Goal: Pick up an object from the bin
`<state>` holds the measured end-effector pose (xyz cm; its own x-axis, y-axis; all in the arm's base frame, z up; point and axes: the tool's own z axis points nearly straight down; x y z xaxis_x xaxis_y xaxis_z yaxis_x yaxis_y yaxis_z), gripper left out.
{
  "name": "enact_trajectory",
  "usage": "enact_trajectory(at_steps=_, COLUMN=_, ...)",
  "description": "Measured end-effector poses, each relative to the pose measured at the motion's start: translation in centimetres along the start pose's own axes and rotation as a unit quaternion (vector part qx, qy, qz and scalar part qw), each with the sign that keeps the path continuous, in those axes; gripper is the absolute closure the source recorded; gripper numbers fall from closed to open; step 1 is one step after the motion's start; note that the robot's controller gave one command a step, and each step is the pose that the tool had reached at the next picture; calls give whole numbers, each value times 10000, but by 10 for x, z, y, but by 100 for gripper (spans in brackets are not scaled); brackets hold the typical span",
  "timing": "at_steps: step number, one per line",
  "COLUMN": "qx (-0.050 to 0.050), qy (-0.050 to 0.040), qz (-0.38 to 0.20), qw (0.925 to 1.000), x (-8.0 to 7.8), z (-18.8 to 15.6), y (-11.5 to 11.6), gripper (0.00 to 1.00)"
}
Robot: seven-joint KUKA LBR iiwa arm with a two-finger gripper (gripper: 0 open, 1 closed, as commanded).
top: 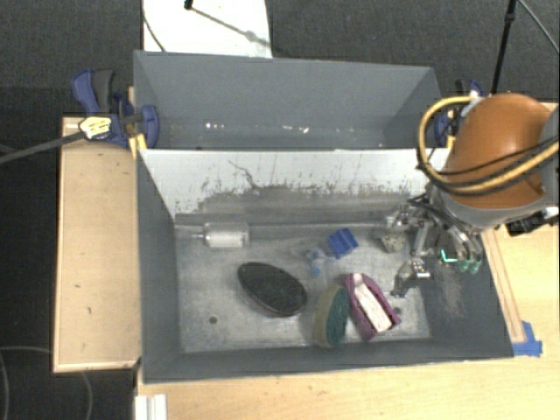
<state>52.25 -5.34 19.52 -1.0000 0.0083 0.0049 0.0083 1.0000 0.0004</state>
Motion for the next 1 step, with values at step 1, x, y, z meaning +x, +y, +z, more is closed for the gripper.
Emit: enact_trajectory(at_steps=1, qx=-4, qy=-69, qz=303, qw=9995, x=-56, z=105, y=30, gripper=0)
